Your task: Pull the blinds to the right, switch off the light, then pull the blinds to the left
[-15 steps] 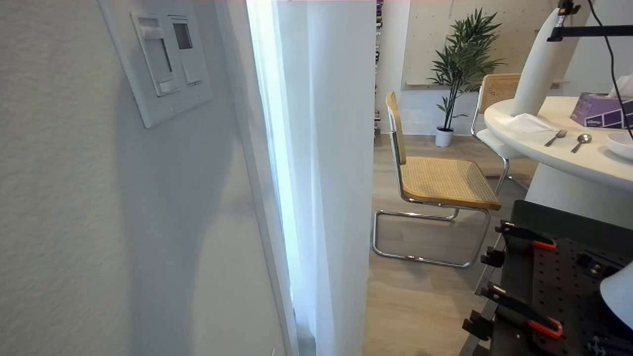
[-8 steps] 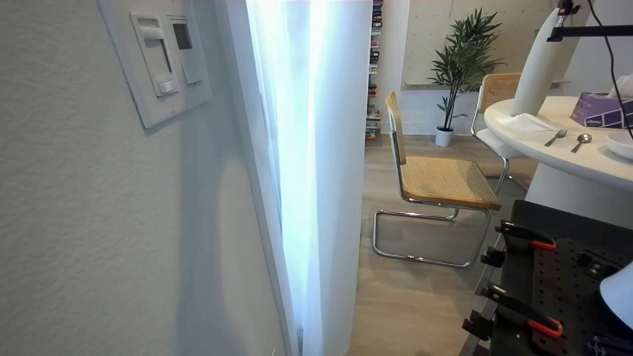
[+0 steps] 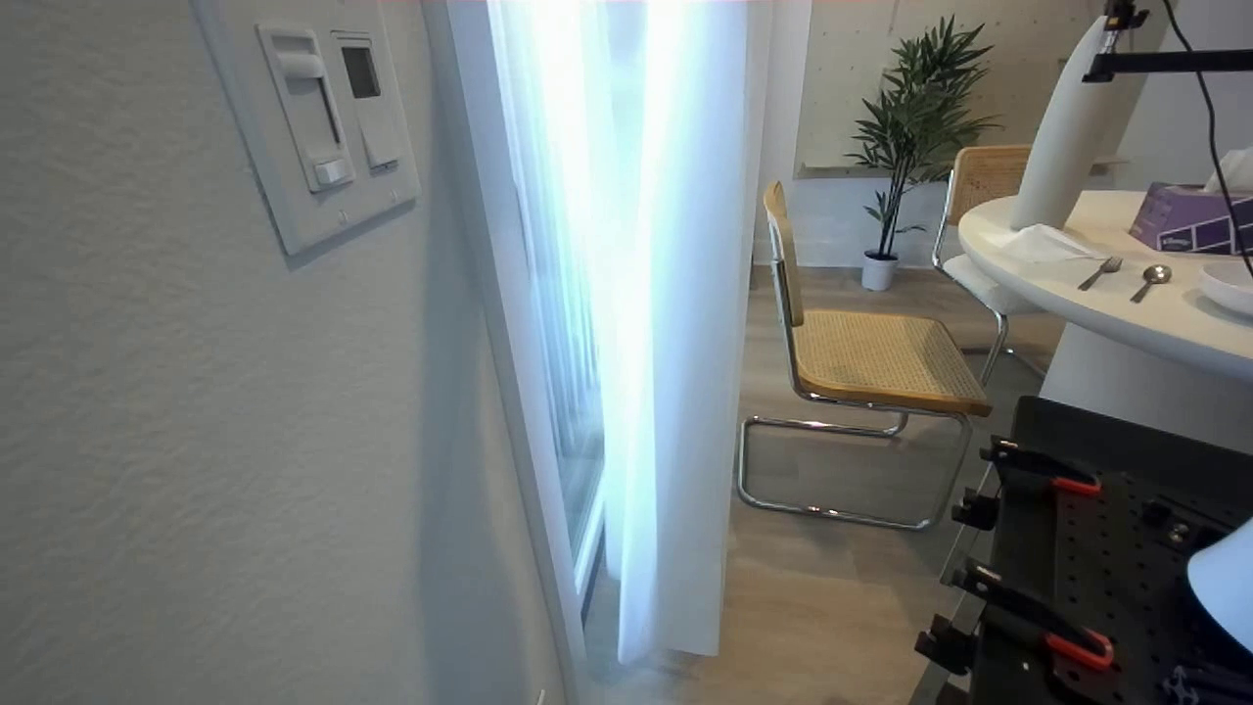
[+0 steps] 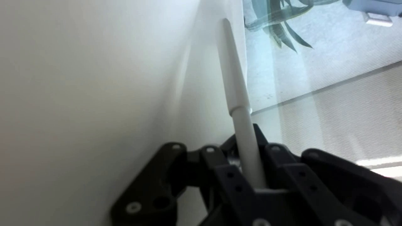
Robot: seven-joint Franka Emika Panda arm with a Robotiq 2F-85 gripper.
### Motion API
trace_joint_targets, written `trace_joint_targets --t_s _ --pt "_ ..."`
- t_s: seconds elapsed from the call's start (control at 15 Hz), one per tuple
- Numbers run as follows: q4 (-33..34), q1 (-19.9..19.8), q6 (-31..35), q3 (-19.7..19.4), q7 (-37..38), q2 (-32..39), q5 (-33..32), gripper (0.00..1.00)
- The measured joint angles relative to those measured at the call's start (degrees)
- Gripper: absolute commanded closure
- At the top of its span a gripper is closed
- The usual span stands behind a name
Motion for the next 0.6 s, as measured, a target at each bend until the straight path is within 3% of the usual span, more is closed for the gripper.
trace_joint_targets --t_s 0.6 --pt "7.2 -5.4 -2.9 -4.9 -13.1 4.1 7.2 0.98"
